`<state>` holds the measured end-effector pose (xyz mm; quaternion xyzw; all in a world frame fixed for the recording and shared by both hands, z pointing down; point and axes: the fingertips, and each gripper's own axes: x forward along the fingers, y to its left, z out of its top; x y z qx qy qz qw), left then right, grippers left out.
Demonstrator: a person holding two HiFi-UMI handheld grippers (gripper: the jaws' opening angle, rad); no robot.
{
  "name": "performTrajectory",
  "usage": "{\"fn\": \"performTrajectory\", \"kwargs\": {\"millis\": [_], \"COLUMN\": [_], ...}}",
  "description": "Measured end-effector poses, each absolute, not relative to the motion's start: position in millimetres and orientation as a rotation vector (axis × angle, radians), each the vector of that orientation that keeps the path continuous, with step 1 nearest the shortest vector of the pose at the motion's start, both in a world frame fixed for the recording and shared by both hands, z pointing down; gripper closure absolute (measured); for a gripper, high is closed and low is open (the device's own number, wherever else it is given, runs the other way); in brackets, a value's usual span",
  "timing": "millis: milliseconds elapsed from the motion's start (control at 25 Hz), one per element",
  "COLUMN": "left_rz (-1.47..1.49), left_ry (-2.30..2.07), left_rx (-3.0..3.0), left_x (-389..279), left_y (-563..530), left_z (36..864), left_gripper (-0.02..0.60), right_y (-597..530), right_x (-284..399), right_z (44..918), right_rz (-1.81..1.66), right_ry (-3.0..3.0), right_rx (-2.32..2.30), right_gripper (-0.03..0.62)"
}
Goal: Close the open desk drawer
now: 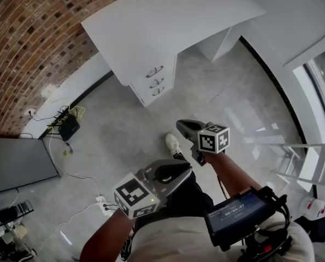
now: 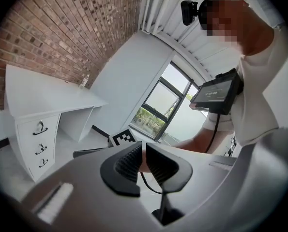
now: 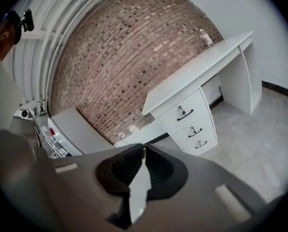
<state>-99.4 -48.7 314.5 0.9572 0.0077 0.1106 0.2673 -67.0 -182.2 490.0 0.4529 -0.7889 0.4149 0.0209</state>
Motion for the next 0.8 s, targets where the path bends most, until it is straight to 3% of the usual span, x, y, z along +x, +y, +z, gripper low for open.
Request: {"fn": "performTrajectory", "kwargs": {"millis": [800], "left_rz": [0.196], "left_ry": [0.054], "left_rx": [2.553], "left_x": [-187.0], "left_y": [56.3], "left_z": [223.8], "left_gripper": [0.552], "right_y": [-17.7], "right_x": [-170.4], "right_z": [267.3], "right_rz": [0.532], "right_ry": [-2.559], "right_rx": [1.109], "right_gripper": [0.579]}}
